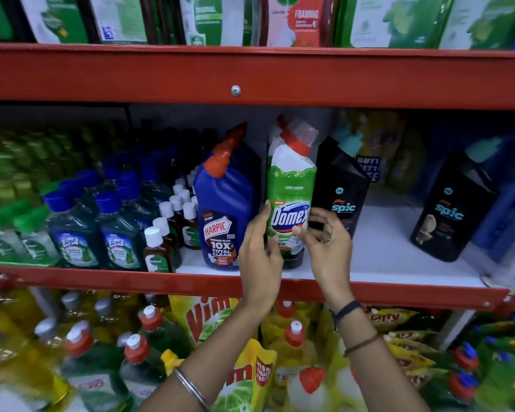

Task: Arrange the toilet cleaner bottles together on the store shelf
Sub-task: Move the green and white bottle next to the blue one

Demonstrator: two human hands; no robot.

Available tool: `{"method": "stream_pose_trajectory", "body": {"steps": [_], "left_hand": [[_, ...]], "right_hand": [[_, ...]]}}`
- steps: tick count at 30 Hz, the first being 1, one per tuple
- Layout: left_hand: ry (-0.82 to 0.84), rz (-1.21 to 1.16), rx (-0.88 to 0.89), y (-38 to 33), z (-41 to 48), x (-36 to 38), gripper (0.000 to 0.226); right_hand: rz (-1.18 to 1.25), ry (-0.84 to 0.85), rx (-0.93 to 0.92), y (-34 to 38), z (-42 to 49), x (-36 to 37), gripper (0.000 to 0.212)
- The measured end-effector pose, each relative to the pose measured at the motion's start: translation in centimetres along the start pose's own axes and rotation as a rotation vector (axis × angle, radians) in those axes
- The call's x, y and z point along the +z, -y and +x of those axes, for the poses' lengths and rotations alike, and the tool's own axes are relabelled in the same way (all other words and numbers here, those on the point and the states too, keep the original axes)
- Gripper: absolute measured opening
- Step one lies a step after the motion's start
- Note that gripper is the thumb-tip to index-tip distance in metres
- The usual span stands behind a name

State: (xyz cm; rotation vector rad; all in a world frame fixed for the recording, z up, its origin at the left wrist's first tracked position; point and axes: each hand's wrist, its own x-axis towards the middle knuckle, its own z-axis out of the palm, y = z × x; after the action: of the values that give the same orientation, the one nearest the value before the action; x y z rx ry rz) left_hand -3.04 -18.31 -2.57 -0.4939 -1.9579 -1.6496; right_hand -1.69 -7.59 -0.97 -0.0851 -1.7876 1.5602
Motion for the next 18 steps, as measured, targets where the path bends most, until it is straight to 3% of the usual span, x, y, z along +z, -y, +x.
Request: {"method": "stream_pose_trajectory", "body": {"steps": [9, 14, 18], "left_hand": [[0.027, -0.021, 0.022, 0.7, -0.3, 0.4, 0.065], [-0.097, -0.036, 0.202, -1.3, -1.4, 1.3, 0.041], [-0.089, -0.104, 0.302, -3.2, -1.4, 3.3, 0.034]], "right_hand": [[-0.053, 0.027, -0.002, -0.2, 0.0, 0.4, 0.035], [-0.038, 0.095, 0.014, -0.1, -0.1, -0.9, 0.035], [-0.037, 0.011, -0.017, 0.1, -0.2, -3.8, 0.028]]}}
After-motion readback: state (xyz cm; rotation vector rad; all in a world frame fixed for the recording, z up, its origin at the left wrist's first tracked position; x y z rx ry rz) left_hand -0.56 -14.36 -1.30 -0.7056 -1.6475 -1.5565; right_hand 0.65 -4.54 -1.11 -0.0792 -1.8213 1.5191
